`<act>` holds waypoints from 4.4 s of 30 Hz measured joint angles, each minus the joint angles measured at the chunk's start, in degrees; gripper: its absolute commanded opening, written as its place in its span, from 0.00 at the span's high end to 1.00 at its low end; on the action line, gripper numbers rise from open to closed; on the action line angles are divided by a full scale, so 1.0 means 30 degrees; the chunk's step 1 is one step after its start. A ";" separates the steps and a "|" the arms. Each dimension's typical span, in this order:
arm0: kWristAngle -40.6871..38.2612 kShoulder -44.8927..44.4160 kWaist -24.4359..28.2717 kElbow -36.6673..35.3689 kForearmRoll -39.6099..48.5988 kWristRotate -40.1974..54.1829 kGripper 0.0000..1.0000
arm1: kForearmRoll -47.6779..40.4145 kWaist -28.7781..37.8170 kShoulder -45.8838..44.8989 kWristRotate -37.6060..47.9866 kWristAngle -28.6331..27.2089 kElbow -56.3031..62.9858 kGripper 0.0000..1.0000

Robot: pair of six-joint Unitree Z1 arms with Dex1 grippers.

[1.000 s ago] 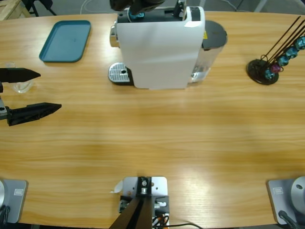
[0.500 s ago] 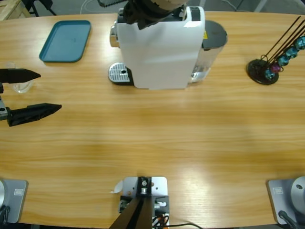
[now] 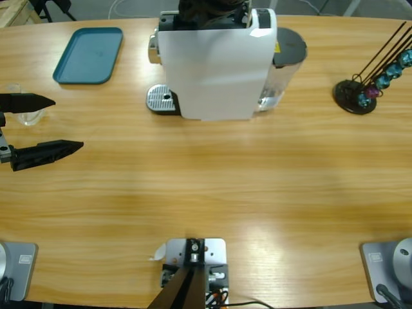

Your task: Pour coffee

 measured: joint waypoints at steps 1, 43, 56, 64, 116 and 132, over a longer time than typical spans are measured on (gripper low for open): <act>0.0000 0.0001 0.0000 0.0000 0.0000 0.0000 0.00 | 0.0000 -0.0031 0.0000 0.0000 0.0000 0.0000 1.00; -0.0001 0.0200 0.0000 0.0140 -0.0531 -0.0010 0.00 | 0.3594 0.0457 -0.0018 0.0653 0.1615 -0.3335 1.00; -0.0001 0.0245 0.0000 0.0140 -0.0567 -0.0010 0.00 | 0.3594 0.0290 0.1175 0.0332 0.2191 -0.3711 1.00; -0.0001 0.0247 0.0000 0.0140 -0.0606 -0.0010 0.00 | 0.3593 0.0074 0.1232 0.0332 0.0918 -0.3710 1.00; -0.0089 0.0713 0.0000 0.0225 -0.1164 -0.0011 0.00 | 0.3869 0.0782 -0.0398 -0.0316 0.0485 -0.3118 1.00; -0.0089 0.0710 -0.0001 0.0224 -0.1167 -0.0011 0.00 | 0.5440 0.2108 -0.5676 0.1676 -0.0808 0.1960 0.02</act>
